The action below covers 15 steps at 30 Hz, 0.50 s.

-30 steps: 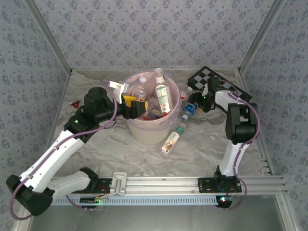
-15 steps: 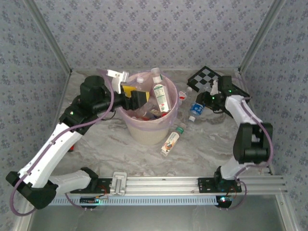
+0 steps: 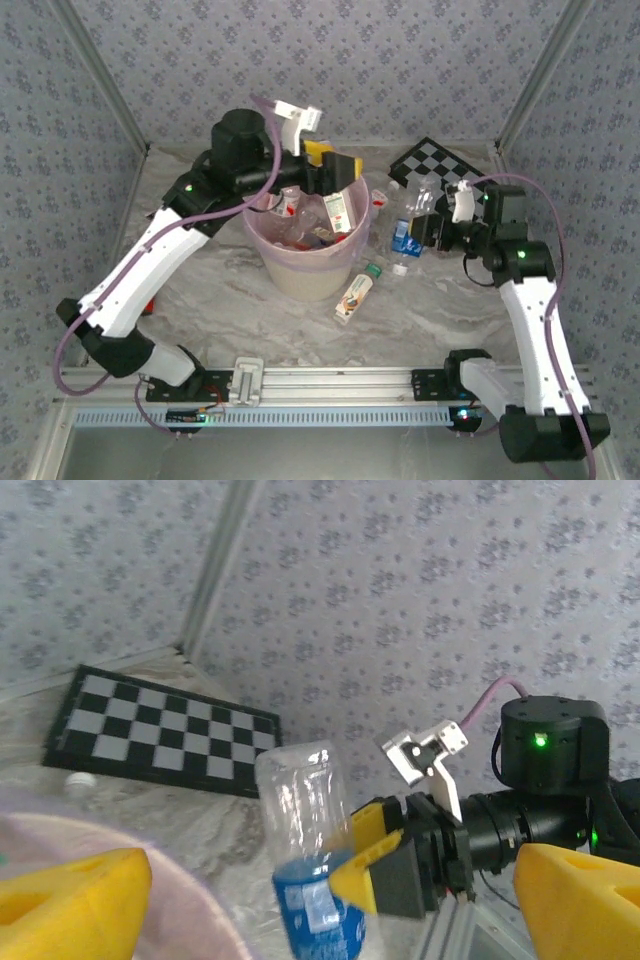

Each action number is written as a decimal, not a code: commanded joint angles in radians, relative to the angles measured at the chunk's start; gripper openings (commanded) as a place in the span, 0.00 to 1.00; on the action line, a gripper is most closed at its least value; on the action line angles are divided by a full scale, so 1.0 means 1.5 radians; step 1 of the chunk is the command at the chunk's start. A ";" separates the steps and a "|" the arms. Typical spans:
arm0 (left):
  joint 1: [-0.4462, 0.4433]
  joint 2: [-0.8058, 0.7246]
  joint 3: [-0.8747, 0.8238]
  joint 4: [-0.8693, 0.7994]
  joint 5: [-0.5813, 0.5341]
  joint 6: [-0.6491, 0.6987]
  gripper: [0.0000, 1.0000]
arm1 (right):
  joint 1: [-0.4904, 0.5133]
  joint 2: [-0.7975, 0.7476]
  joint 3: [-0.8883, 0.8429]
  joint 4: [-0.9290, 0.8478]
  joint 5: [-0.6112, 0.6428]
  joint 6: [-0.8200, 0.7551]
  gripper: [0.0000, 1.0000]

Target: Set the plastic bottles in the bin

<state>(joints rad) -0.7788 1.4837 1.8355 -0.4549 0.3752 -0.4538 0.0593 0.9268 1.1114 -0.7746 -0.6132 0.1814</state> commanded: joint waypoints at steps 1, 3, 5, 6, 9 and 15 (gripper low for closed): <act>-0.017 0.048 0.060 -0.031 0.012 0.008 0.94 | 0.037 -0.034 0.018 -0.001 -0.082 -0.031 0.51; -0.029 0.078 0.094 -0.046 0.021 0.013 0.94 | 0.067 -0.041 0.035 -0.003 -0.076 -0.038 0.48; -0.042 0.108 0.127 -0.068 0.026 0.024 0.97 | 0.101 -0.042 0.048 -0.001 -0.062 -0.039 0.47; -0.048 0.122 0.143 -0.082 0.028 0.029 0.98 | 0.118 -0.042 0.065 0.001 -0.052 -0.039 0.47; -0.061 0.153 0.177 -0.112 0.026 0.043 0.99 | 0.156 -0.042 0.092 0.010 -0.033 -0.038 0.47; -0.073 0.169 0.189 -0.117 0.042 0.049 0.91 | 0.189 -0.032 0.119 0.020 -0.009 -0.039 0.46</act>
<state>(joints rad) -0.8795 1.7390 2.0678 -0.6094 0.4118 -0.4049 0.3298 0.8738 1.2503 -0.7673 -0.6487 0.1417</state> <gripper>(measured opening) 0.922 0.469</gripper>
